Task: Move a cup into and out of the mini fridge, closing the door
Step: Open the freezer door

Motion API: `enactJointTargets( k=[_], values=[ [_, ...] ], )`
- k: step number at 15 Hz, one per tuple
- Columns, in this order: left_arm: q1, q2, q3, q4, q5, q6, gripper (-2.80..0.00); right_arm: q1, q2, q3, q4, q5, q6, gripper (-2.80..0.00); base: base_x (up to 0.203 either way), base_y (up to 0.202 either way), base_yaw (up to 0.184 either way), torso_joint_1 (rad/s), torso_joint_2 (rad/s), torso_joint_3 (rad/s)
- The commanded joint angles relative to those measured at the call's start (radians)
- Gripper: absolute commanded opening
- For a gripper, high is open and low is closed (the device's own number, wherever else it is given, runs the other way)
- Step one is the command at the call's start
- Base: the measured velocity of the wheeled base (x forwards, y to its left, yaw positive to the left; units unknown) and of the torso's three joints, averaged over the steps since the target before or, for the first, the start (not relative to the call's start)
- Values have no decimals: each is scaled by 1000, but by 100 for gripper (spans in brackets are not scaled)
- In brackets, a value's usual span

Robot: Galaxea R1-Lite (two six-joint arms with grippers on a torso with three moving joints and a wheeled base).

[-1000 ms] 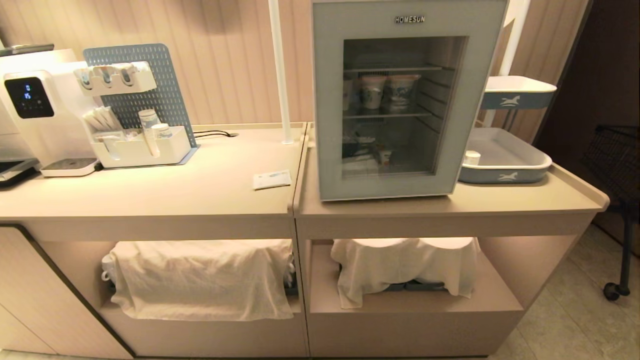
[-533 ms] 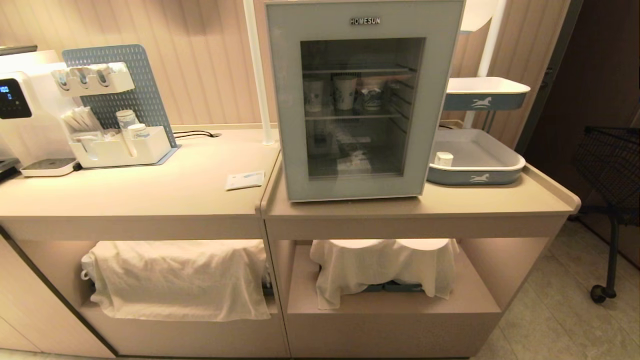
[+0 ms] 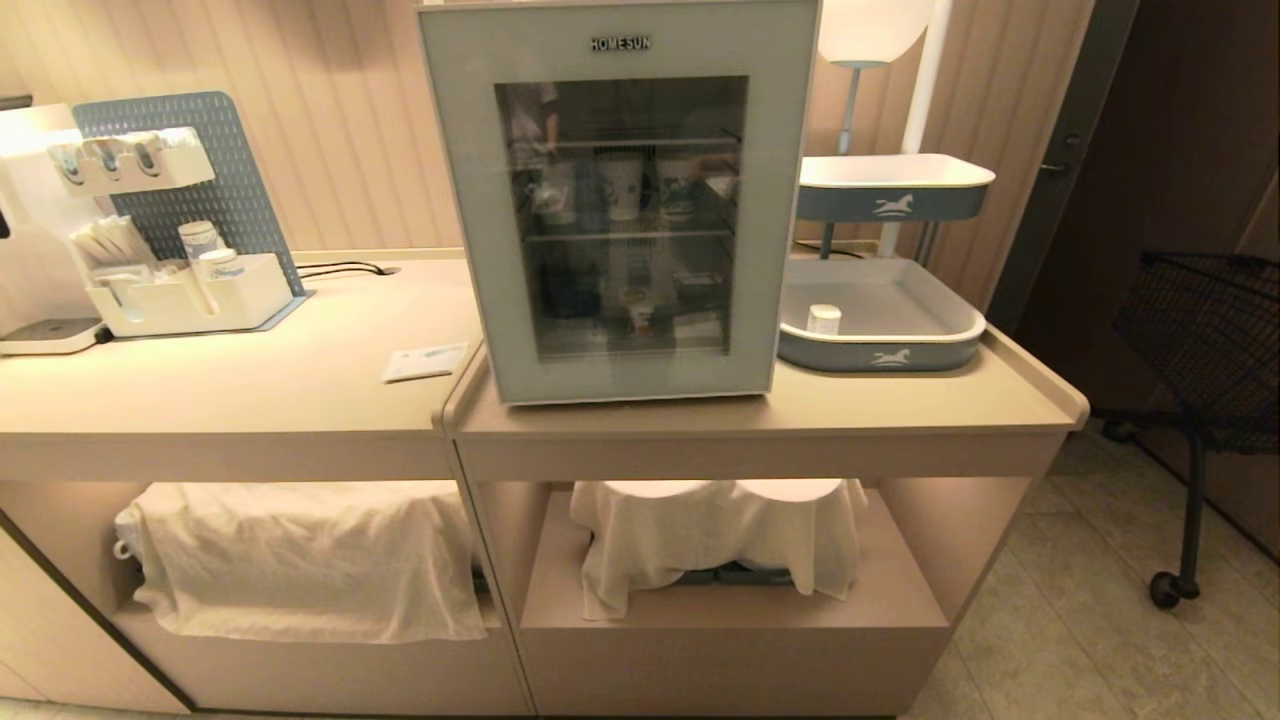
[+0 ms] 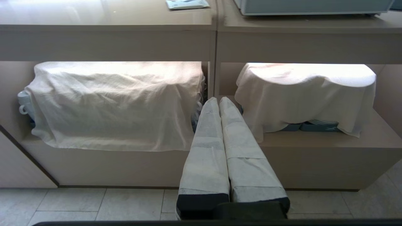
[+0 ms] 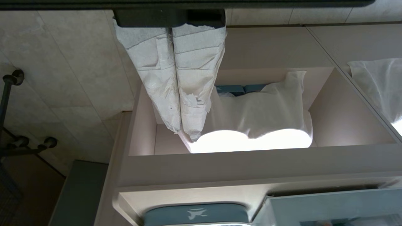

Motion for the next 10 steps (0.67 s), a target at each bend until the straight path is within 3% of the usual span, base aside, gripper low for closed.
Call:
enactJointTargets(
  k=[1, 10],
  values=[
    [0, 0, 0, 0, 0, -1, -280, 0, 1, 9, -1, 0, 0, -280, 0, -119, -7, 3, 0, 2],
    [-1, 0, 0, -3, 1, 8, -280, 0, 1, 9, -1, 0, 0, -280, 0, -8, 0, 0, 1, 0]
  ],
)
